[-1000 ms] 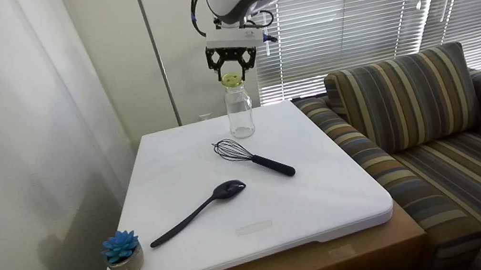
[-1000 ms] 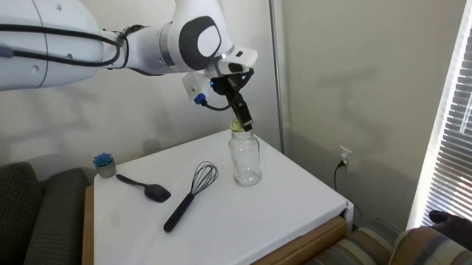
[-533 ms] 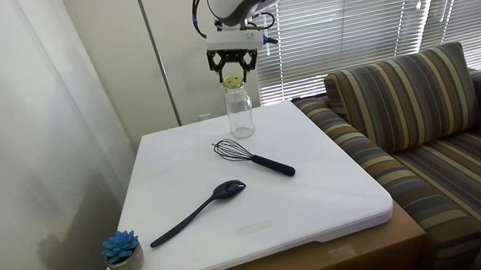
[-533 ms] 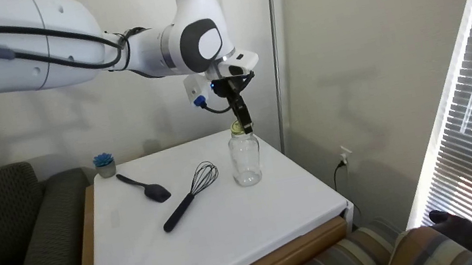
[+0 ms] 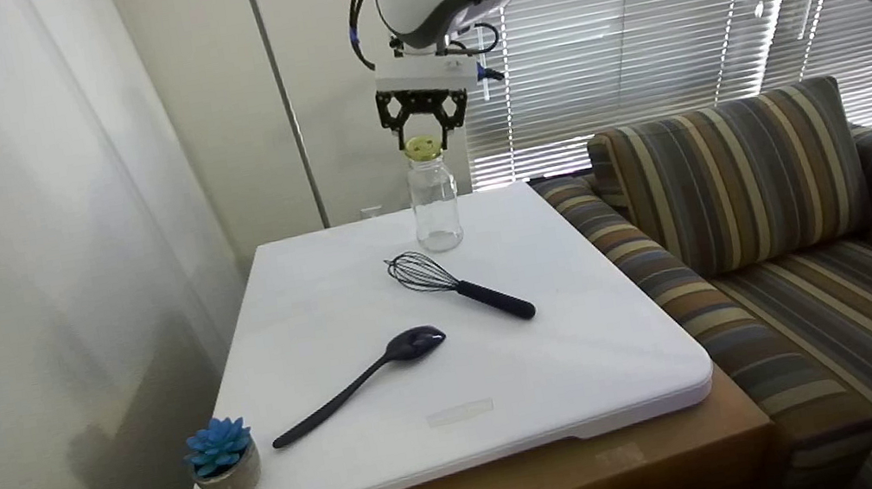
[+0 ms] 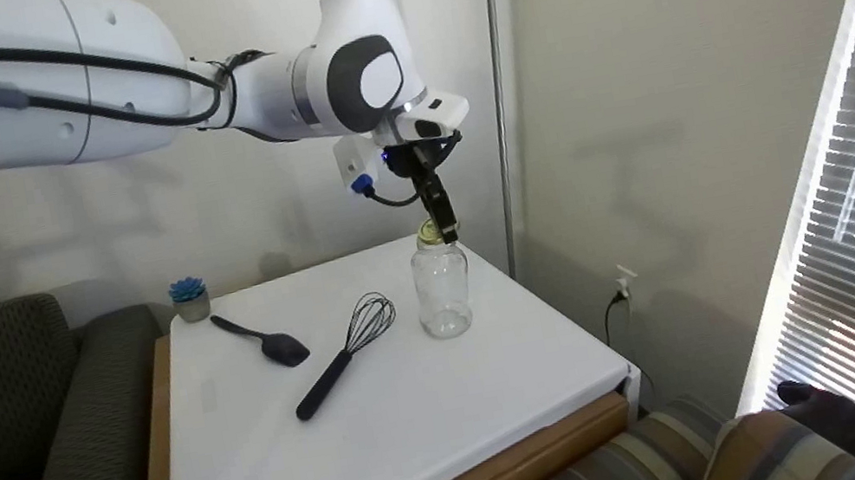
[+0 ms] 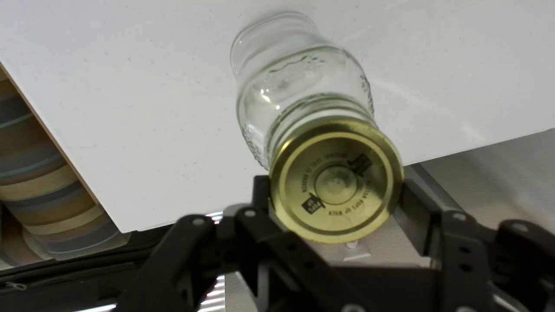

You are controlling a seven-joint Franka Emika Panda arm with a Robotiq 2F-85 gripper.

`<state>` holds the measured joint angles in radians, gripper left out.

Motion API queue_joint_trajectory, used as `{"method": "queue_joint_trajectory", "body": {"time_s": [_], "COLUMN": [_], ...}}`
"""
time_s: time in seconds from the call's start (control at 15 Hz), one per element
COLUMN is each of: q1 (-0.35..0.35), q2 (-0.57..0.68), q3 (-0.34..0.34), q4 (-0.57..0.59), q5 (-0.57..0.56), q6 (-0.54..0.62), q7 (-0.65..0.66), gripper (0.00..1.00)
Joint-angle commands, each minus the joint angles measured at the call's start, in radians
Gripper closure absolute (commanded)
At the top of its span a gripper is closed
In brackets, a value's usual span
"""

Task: Place the lid on the jar

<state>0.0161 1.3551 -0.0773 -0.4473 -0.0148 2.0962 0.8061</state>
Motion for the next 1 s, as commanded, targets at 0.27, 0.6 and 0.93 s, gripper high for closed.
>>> {"method": "queue_joint_trajectory", "body": {"time_s": [0.27,0.6,0.93], "q1": [-0.007,-0.007,-0.006], "q2": [-0.005,-0.007,-0.013], "q3": [-0.003,-0.002,0.001], "q4": [-0.018,-0.016,-0.017], "q5": [0.001,0.002,0.002], "q6": [0.011,0.014,0.004], "q7": [0.007,0.014,0.003], "gripper": [0.53,0.53,0.53]}}
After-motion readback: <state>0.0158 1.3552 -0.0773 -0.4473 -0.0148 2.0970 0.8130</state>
